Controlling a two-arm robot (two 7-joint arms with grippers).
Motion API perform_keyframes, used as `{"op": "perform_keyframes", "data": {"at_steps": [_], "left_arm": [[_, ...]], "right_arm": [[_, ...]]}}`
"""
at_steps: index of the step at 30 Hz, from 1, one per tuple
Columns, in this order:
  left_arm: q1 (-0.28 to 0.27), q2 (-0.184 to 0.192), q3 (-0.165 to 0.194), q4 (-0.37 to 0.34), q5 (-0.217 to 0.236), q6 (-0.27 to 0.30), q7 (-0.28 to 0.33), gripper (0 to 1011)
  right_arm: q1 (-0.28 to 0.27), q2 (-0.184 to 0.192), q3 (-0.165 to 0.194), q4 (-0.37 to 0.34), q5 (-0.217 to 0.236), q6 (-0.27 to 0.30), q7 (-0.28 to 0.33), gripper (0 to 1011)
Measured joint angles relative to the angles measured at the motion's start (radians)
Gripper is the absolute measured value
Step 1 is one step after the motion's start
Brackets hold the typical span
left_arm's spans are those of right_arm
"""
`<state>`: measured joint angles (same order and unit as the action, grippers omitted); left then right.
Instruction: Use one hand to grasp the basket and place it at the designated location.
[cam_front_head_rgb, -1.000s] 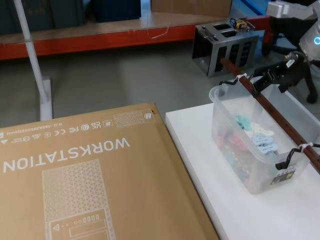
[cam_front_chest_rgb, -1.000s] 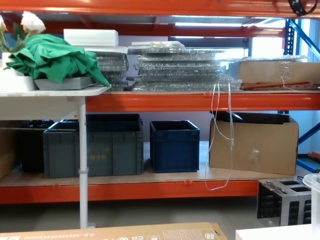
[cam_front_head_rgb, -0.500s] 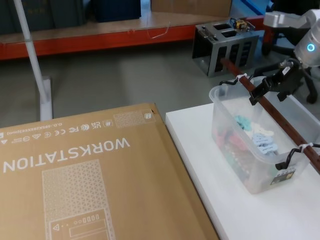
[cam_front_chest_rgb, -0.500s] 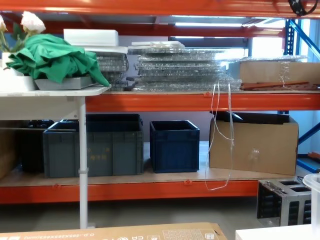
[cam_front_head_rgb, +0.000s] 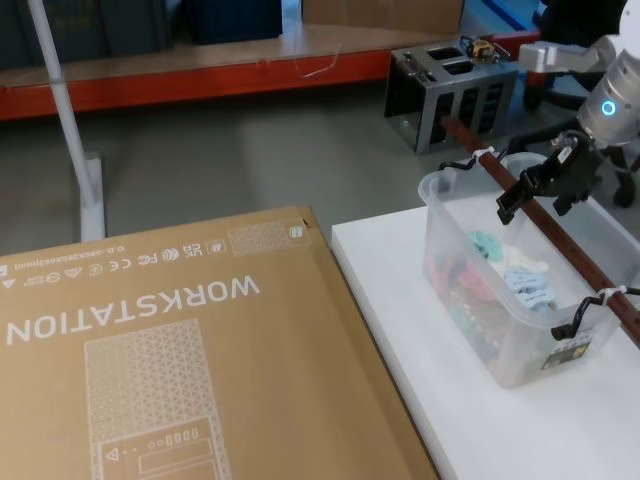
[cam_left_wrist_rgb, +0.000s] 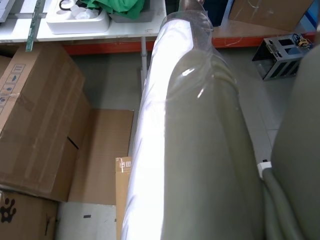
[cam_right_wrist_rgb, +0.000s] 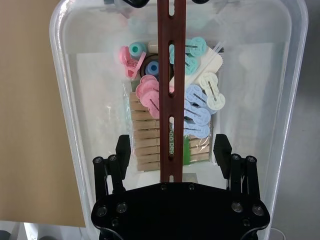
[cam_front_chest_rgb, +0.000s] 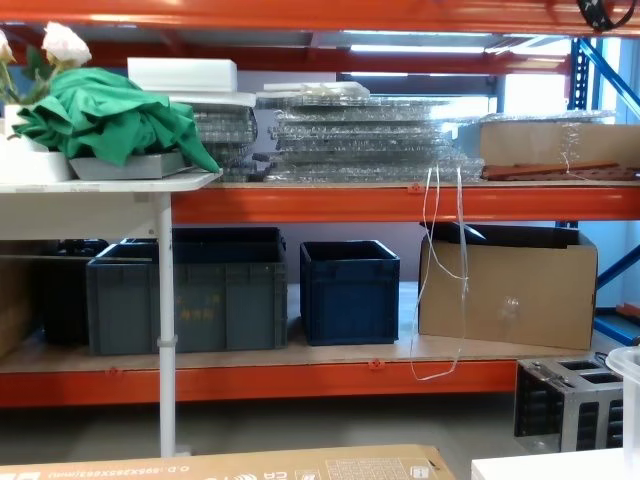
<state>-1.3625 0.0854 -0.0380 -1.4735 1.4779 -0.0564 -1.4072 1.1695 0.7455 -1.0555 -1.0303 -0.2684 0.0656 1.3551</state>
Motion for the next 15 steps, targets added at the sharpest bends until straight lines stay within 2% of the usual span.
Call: {"op": "perform_keyframes", "data": {"at_steps": [12,15], "left_arm": [[0.0,0.0,0.0,0.0,0.0,0.0,0.0,0],[0.0,0.0,0.0,0.0,0.0,0.0,0.0,0]], "right_arm": [[0.005,-0.014,-0.01,0.029,0.0,-0.011,0.004,1003],[0.006,-0.015,-0.011,0.032,0.001,-0.012,0.003,957]]}}
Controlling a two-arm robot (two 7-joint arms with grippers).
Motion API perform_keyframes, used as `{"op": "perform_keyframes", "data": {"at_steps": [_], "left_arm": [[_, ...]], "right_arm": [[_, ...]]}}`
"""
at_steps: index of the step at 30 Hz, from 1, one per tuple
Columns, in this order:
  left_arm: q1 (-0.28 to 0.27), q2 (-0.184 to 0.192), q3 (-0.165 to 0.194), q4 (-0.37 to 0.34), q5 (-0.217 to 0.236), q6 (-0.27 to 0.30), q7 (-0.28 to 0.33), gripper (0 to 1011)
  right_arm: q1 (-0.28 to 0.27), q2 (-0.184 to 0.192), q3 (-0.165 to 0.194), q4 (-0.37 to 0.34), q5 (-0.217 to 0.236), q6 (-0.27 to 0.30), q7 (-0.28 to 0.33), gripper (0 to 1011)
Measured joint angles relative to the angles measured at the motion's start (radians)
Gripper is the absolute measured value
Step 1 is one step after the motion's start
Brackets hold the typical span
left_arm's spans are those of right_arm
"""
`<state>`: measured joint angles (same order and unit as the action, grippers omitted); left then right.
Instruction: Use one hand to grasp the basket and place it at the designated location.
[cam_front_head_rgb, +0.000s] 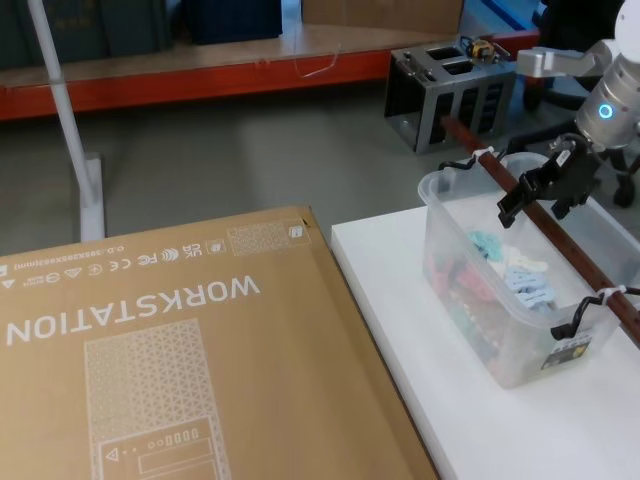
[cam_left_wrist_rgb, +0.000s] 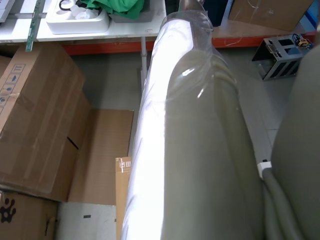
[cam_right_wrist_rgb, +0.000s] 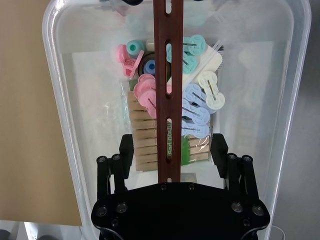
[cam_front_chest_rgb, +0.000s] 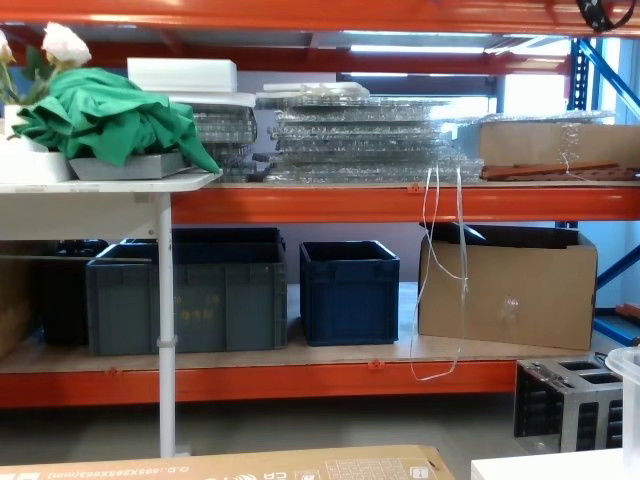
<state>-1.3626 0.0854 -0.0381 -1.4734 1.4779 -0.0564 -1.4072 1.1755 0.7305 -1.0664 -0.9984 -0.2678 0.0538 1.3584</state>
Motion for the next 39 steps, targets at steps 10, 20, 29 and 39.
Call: {"op": "perform_keyframes", "data": {"at_steps": [10,20,29,39], "left_arm": [[0.0,0.0,0.0,0.0,0.0,0.0,0.0,0],[0.0,0.0,0.0,0.0,0.0,0.0,0.0,0],[0.0,0.0,0.0,0.0,0.0,0.0,0.0,0],[0.0,0.0,0.0,0.0,0.0,0.0,0.0,0]], "right_arm": [[0.003,-0.002,0.0,0.006,0.001,-0.009,-0.015,687],[0.008,-0.006,0.002,0.014,0.001,-0.01,-0.017,359],[0.01,-0.008,0.004,0.019,0.002,-0.01,-0.017,240],[0.012,-0.005,0.007,0.019,0.003,-0.003,-0.017,240]]}}
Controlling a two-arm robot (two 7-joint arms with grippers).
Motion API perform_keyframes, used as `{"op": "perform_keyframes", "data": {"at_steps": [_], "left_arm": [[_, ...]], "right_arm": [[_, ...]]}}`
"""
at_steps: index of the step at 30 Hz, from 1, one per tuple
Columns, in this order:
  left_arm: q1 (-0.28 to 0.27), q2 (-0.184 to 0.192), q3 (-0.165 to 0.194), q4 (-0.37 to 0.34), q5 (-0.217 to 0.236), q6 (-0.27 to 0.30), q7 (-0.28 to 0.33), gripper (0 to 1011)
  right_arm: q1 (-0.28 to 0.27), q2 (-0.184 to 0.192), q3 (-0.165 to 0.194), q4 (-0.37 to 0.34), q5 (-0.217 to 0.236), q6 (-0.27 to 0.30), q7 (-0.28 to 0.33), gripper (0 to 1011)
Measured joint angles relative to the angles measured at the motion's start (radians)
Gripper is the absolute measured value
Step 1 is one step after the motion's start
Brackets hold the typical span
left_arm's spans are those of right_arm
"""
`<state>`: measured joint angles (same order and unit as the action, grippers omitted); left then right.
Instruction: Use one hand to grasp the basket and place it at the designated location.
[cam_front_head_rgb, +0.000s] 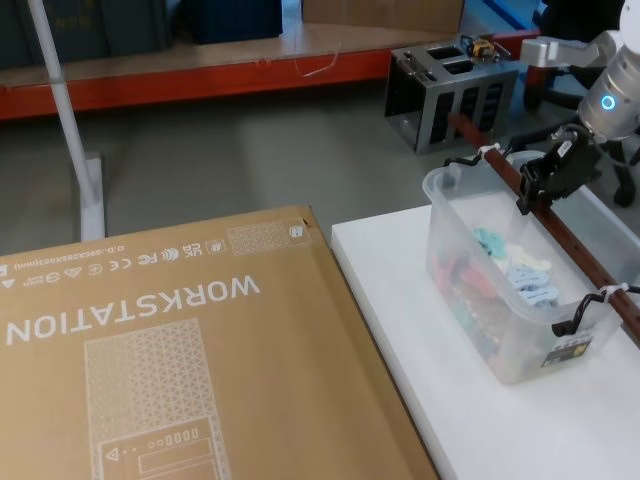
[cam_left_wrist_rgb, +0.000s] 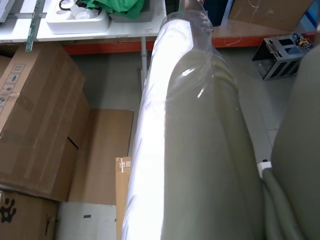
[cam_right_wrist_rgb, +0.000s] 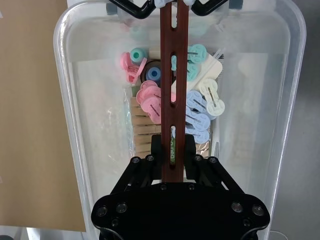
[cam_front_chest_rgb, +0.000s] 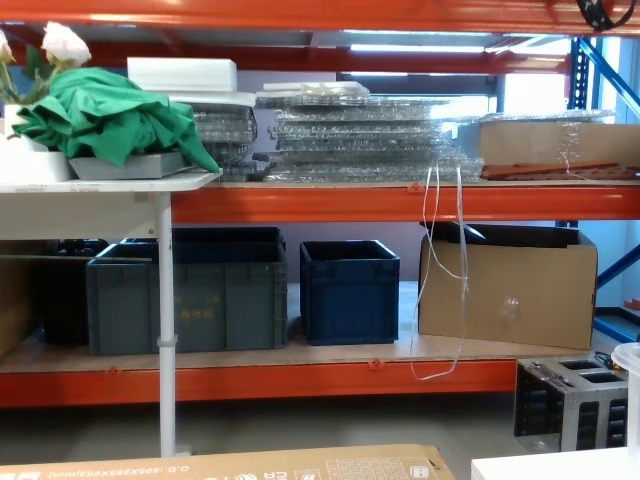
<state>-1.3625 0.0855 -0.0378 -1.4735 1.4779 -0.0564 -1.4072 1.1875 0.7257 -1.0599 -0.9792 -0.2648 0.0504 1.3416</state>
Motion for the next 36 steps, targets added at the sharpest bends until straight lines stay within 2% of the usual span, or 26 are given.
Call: {"op": "perform_keyframes", "data": {"at_steps": [17,36], "left_arm": [[0.0,0.0,0.0,0.0,0.0,0.0,0.0,0],[0.0,0.0,0.0,0.0,0.0,0.0,0.0,0]], "right_arm": [[0.045,0.014,0.003,-0.027,-0.014,-0.013,0.013,240],[0.121,-0.017,-0.026,-0.027,-0.049,-0.107,0.027,240]]}}
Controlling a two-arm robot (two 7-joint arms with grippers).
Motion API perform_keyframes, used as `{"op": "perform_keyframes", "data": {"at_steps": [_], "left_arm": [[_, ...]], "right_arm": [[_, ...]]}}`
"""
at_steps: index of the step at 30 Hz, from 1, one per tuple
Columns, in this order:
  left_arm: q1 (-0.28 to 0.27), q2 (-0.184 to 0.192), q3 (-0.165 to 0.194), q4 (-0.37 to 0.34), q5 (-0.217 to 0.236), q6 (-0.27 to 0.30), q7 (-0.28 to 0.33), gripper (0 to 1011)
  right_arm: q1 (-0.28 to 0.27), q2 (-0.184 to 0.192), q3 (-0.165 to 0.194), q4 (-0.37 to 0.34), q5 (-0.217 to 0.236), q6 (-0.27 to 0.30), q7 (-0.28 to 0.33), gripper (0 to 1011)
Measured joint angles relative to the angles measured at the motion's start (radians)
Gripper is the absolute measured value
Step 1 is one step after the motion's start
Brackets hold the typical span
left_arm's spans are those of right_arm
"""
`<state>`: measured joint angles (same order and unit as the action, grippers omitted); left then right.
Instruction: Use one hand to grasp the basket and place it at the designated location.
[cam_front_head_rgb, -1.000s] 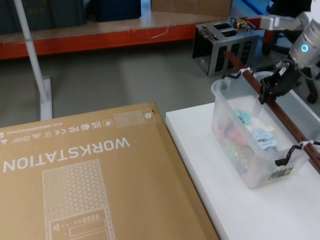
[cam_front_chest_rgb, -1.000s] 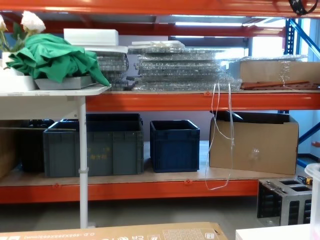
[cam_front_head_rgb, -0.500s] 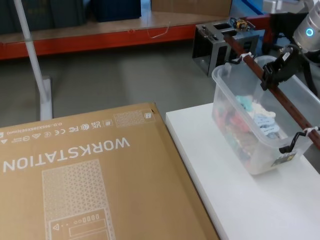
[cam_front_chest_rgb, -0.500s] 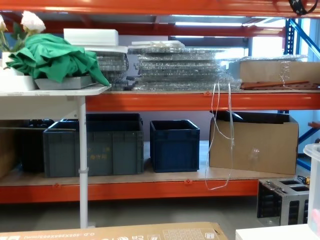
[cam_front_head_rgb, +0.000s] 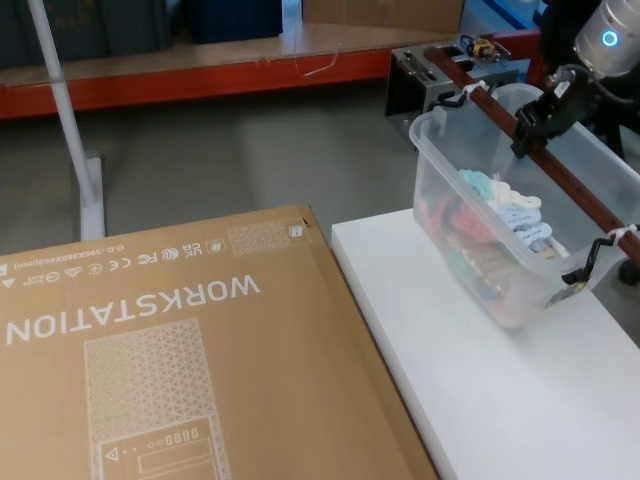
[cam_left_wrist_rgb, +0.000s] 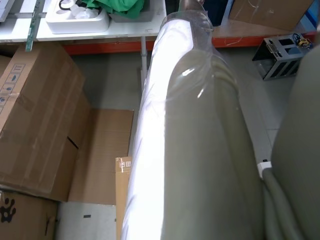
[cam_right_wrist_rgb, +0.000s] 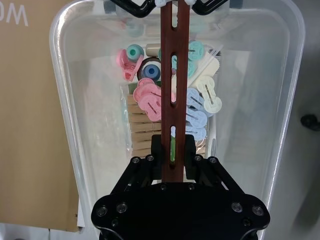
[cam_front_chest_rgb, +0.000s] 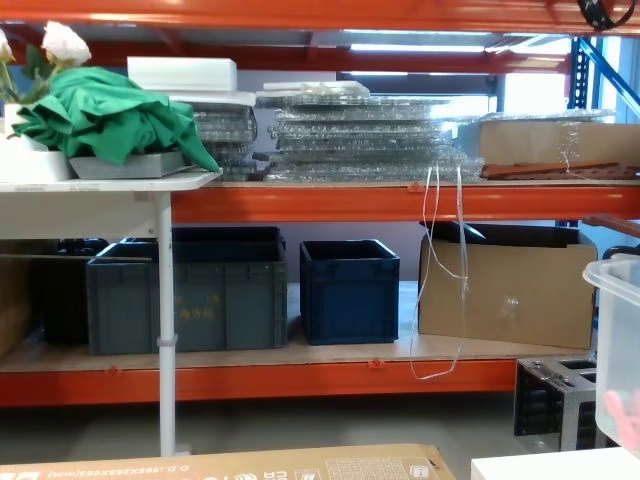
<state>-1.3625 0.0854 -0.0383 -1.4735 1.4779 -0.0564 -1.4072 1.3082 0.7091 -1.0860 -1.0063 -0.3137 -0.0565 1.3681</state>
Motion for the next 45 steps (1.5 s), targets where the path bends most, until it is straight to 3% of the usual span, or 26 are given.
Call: {"op": "perform_keyframes", "data": {"at_steps": [19,40,45], "left_arm": [[0.0,0.0,0.0,0.0,0.0,0.0,0.0,0],[0.0,0.0,0.0,0.0,0.0,0.0,0.0,0],[0.0,0.0,0.0,0.0,0.0,0.0,0.0,0]], "right_arm": [[0.056,-0.049,-0.037,0.006,0.019,-0.116,0.007,239],[0.092,-0.08,-0.094,-0.094,0.038,-0.244,-0.003,240],[0.096,-0.089,-0.114,-0.127,0.053,-0.298,-0.002,239]]}}
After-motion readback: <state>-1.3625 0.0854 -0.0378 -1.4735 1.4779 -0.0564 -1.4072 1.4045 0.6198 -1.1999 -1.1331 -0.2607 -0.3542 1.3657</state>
